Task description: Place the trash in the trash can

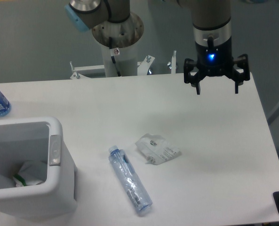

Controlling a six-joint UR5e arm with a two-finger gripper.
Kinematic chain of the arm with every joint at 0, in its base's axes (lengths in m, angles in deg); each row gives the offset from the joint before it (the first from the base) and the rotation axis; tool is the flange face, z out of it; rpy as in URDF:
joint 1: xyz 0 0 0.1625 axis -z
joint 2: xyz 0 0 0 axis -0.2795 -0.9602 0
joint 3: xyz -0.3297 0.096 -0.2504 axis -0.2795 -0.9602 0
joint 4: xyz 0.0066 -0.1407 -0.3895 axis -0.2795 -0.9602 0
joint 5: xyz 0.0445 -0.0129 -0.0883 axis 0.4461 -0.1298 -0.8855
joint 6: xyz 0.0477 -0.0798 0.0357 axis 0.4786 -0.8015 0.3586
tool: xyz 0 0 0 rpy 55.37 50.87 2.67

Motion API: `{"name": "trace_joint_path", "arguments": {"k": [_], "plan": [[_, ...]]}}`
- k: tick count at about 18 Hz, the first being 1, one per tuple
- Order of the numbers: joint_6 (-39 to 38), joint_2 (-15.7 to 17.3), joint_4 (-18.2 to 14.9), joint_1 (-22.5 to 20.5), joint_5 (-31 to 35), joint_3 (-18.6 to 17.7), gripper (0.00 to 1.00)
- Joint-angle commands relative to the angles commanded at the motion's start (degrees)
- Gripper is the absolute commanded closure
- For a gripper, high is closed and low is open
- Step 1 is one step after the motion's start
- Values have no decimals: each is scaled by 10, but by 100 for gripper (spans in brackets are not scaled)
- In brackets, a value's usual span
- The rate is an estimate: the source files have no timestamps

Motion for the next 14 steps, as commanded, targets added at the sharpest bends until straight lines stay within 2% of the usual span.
{"name": "trace_joint_path", "arguments": {"k": [7,12,14], "plan": [[-1,-2,0,3,-4,-1,0],[-2,-15,1,11,-5,-4,0],[-4,-20,11,13,-5,-9,0]]}}
